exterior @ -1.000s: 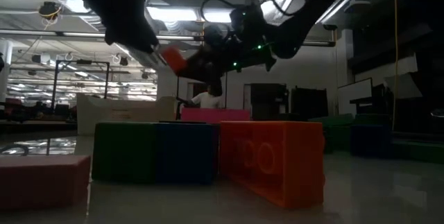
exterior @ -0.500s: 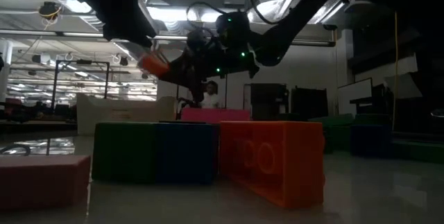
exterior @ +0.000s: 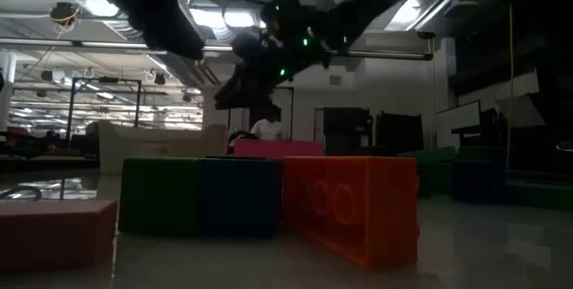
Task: Sort blocks by size
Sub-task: Put the large yellow wooden block into the white bin
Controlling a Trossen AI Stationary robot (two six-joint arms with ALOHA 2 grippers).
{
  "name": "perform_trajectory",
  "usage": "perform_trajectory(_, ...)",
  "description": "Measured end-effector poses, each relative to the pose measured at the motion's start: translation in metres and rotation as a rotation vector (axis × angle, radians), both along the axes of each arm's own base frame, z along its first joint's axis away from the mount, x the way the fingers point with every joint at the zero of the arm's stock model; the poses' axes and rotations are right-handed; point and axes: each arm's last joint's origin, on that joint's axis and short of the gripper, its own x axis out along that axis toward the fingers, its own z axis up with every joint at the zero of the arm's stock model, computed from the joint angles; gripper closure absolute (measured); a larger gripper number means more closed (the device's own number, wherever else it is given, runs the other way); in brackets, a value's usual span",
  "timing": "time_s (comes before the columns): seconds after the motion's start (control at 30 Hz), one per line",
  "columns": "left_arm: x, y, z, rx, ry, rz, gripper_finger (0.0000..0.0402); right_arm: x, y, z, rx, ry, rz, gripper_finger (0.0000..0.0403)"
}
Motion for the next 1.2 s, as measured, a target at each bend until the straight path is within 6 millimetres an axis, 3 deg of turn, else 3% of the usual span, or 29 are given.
perform_trajectory(0.17,0.023,-0.001,-0.016,0.100,0.057,-0.138,0.0218,-0.018,0.001,0.032,-0.090,0.220,-0.072,0.0271)
perform_trajectory(0.33,0.044,0.007,-0.033,0.097,0.072,-0.293,0.0218,-0.046,0.008,0.072,-0.071,0.321,-0.070,0.0271)
perform_trajectory(0.57,0.060,0.026,-0.059,0.057,0.126,-0.423,0.0218,-0.089,0.022,0.114,-0.033,0.410,-0.071,0.0271)
perform_trajectory(0.87,0.080,0.031,-0.080,0.073,0.069,-0.619,0.0218,-0.125,0.034,0.128,0.075,0.558,-0.035,0.0272)
perform_trajectory(1.2,0.105,0.035,-0.098,0.125,0.131,-0.695,0.0218,-0.137,0.041,0.123,0.185,0.678,0.002,0.0272)
